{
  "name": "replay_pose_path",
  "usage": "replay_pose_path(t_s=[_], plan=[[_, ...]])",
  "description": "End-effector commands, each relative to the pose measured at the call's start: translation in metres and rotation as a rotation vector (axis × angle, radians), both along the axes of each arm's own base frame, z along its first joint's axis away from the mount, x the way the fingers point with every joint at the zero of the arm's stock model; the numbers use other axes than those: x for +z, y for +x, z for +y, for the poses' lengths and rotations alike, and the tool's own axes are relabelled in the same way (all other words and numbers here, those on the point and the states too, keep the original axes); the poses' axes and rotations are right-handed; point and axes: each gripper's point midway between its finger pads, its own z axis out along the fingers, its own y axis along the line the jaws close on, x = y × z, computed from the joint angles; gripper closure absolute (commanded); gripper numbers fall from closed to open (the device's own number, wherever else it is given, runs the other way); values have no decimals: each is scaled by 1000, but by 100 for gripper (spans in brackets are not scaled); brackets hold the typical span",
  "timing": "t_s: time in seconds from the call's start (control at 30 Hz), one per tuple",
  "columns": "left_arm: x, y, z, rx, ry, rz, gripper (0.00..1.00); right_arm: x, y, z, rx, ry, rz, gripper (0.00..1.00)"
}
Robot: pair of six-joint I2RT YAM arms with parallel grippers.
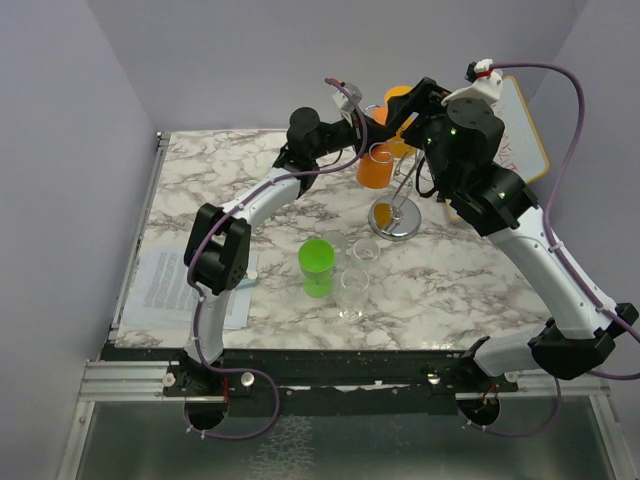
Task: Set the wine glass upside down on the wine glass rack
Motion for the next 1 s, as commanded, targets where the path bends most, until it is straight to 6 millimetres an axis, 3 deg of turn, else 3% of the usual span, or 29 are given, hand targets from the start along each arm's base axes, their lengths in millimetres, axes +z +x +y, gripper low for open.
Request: replay_pose_path(t_s=[0.0,0.27,0.47,0.57,0.77,0.97], plan=[[-10,14,2,68,-26,22,100,5,-3,-4,-3,11,-19,30],[-15,18,5,109,-34,36,100,-12,4,2,7,-57,43,30],[-17,15,7,114,-33,34,100,-41,22,14,45,-131,163,30],[-18,11,7,108,-29,32,100,-55,32,8,46,-143,239,30],[-13,3,7,86,-30,5,100,-59,46,-5,62,-181,301,32],[0,-4,11,87,-38,-40,100,-62,46,6,141,-179,329,33]])
